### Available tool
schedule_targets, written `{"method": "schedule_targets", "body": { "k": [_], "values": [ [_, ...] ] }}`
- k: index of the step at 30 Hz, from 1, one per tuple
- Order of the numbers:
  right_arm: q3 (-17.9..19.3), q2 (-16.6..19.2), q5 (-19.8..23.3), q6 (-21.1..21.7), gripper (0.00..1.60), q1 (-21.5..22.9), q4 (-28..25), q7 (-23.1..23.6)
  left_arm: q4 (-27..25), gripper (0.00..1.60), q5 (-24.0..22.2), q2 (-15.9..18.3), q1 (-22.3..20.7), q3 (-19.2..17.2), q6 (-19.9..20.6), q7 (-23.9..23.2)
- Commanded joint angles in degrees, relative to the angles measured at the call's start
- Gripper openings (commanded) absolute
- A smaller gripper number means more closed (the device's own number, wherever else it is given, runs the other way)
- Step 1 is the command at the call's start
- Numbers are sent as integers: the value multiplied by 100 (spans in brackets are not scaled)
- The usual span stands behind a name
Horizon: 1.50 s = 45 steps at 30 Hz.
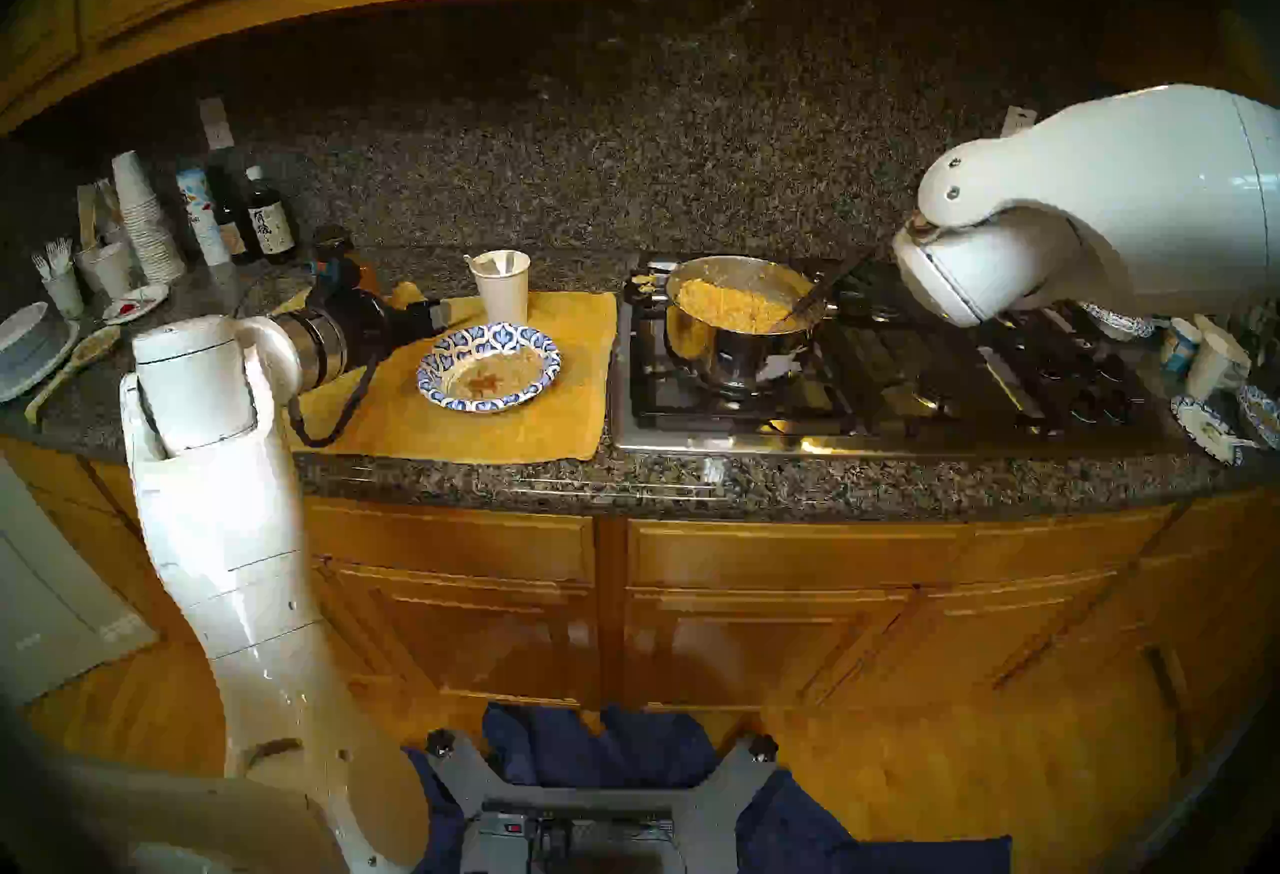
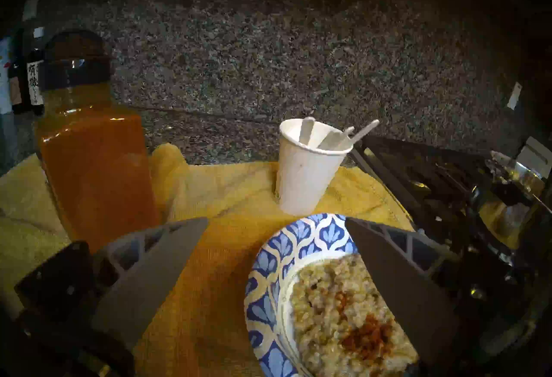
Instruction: Scoop oatmeal into bowl, add cinnamon, and put a spoon inside bowl
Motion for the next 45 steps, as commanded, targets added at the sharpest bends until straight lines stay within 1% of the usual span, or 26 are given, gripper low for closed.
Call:
{"method": "schedule_targets", "body": {
  "k": [1,4,5,7,9,23,25,26,27,29,32,33,34,45],
  "values": [
    [84,-13,-75,1,160,204,100,45,-185,160,-126,388,-71,278,-15,-519],
    [83,-15,-75,1,160,210,101,46,-190,160,-159,511,-69,380,-15,-524],
    [81,-17,-75,1,160,214,103,46,-192,160,-186,617,-61,456,-15,-529],
    [81,-19,-75,1,160,218,103,47,-197,160,-212,707,-60,519,-15,-533],
    [80,-20,-75,1,160,219,104,47,-199,160,-224,741,-60,542,-15,-535],
    [73,-28,-78,1,160,246,105,52,-186,160,-503,1398,-67,903,-15,-580],
    [72,-29,-78,1,160,249,105,52,-180,160,-562,1488,-75,968,-15,-591],
    [72,-29,-78,1,160,250,105,52,-180,160,-598,1496,-79,1002,-15,-484],
    [71,-29,-77,1,160,250,104,52,-184,160,-627,1538,-85,1026,-15,-603],
    [70,-31,-74,1,160,248,103,51,-227,160,-725,1563,-111,1083,-15,-609],
    [69,-32,-74,1,160,252,103,52,-225,160,-832,1687,-111,1151,-15,-620],
    [68,-32,-74,1,160,253,103,52,-225,160,-864,1712,-111,1171,-15,-566],
    [68,-32,-75,1,160,255,103,53,-226,160,-904,1762,-111,1192,-15,-623],
    [63,-36,-76,1,160,267,102,56,-228,160,-1347,2216,-109,1392,-15,-635]
  ]
}}
